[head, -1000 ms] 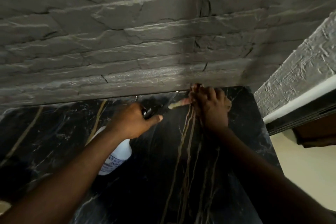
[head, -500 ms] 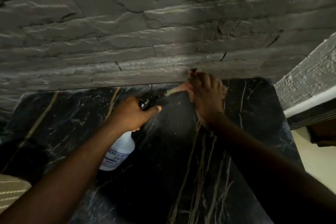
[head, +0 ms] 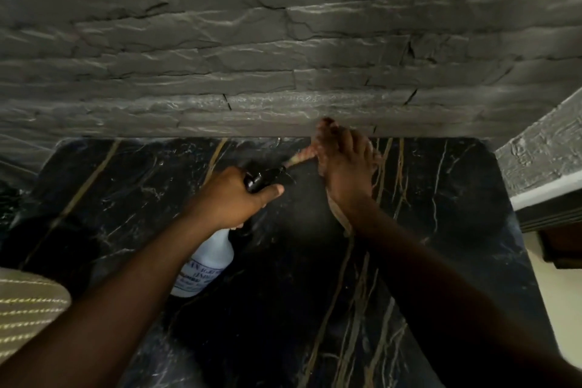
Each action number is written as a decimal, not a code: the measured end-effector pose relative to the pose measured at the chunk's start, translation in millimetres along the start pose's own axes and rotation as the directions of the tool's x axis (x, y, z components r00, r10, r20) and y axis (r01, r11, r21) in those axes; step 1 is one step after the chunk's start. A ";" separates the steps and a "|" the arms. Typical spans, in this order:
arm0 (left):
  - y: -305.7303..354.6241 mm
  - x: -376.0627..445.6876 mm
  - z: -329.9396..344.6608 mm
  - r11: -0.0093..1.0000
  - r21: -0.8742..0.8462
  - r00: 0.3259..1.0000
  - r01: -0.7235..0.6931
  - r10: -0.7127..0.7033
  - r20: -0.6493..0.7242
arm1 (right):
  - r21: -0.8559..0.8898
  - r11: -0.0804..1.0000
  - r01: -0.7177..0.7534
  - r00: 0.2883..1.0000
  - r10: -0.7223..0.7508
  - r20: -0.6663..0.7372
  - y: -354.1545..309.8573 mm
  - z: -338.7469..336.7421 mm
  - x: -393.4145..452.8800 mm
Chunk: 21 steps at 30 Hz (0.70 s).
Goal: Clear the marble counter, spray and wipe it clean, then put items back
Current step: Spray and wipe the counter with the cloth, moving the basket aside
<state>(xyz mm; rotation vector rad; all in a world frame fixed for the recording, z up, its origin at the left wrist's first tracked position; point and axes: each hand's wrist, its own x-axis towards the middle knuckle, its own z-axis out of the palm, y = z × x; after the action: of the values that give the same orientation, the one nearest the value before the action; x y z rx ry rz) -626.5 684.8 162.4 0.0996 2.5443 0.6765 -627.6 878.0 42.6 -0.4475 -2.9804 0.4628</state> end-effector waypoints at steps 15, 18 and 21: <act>13.9 -25.0 14.6 0.999 0.005 0.997 -0.049 0.048 0.063 | 0.016 1.000 -0.006 0.998 0.005 0.055 -6.6 5.7 -68.5; 21.4 -30.5 18.4 0.995 0.040 0.993 -0.096 0.093 0.071 | 0.147 0.915 0.377 0.913 -0.394 0.110 -14.5 0.6 -144.4; 17.5 -39.9 13.1 0.995 0.037 0.975 -0.096 0.086 0.206 | 0.306 0.832 0.463 0.813 -0.536 0.227 56.6 -35.4 -164.5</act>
<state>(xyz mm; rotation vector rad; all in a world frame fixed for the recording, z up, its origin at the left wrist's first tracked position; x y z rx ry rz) -586.3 698.2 179.0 0.2886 2.3695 0.6080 -450.7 890.1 51.2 0.4814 -3.0814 0.8750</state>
